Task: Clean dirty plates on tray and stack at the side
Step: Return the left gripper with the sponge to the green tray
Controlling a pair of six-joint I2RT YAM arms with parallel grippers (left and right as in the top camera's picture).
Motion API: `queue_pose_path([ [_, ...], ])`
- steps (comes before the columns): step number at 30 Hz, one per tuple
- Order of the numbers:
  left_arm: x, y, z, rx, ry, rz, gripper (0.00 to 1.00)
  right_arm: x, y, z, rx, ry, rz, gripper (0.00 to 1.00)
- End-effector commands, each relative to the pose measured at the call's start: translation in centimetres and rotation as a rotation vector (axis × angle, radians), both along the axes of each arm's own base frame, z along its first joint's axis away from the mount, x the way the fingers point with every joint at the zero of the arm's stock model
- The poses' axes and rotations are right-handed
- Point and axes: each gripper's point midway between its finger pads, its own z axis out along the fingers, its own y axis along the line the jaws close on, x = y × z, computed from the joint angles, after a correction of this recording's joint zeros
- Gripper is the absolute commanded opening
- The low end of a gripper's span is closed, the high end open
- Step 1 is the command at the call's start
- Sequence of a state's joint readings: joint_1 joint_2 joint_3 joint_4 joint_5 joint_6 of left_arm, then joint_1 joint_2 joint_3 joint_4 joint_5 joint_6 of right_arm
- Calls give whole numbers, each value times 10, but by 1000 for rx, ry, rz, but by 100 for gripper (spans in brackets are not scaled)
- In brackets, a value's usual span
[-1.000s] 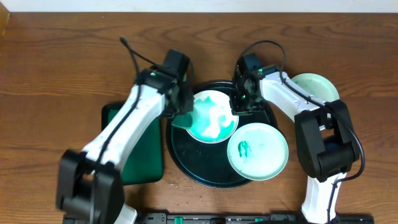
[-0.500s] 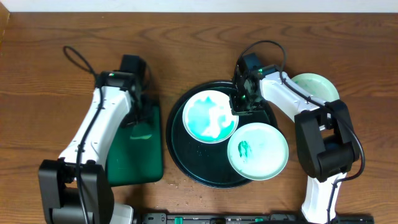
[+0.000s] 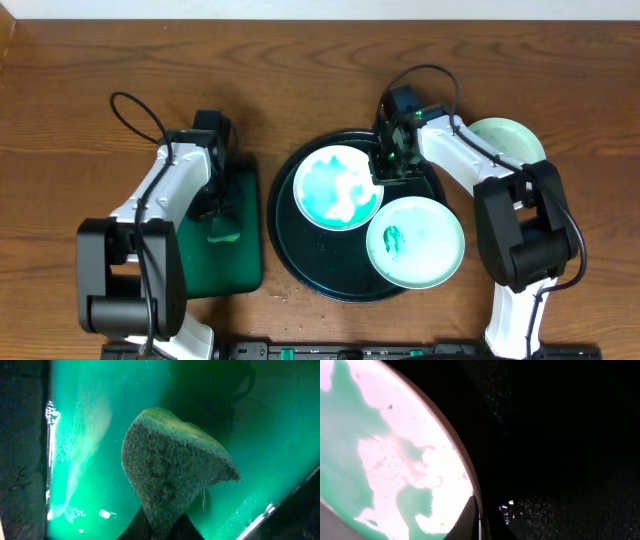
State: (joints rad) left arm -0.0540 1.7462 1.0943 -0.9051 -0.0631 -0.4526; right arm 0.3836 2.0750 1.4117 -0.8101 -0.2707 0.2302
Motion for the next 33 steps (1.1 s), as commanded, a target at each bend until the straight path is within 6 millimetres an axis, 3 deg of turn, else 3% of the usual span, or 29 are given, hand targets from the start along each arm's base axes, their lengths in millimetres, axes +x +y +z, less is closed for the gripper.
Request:
queue_pose_path([
  [1,1,4,0,20,-4,15,8,-7,-6,-20,-48,26,12,1],
  [3,1,4,0,20,-4,15,22,-7,-6,-20,-48,25,12,1],
  [5,0,4,0,20,-3,15,50,-7,-6,-20,-47,25,11,1],
  [8,0,3,0,15,-3,14,61,-6,-6,-20,-48,24,11,1],
  [13,2,1,8,-1,-23,-4,63,-6,-5,-20,-46,21,12,1],
  [16,6,0,25,-4,-79,-5,66,-3,-4,-19,-41,8,19,1],
  [19,10,0,48,-8,-165,-4,78,1,-2,-17,-34,-12,18,1],
  [21,12,0,65,-11,-227,-4,78,4,-2,-13,-28,-29,30,1],
  [28,11,0,106,-18,-377,-3,79,13,1,21,-15,-131,72,1],
  [33,11,0,110,-19,-393,-4,80,20,-4,58,-58,-247,81,1],
])
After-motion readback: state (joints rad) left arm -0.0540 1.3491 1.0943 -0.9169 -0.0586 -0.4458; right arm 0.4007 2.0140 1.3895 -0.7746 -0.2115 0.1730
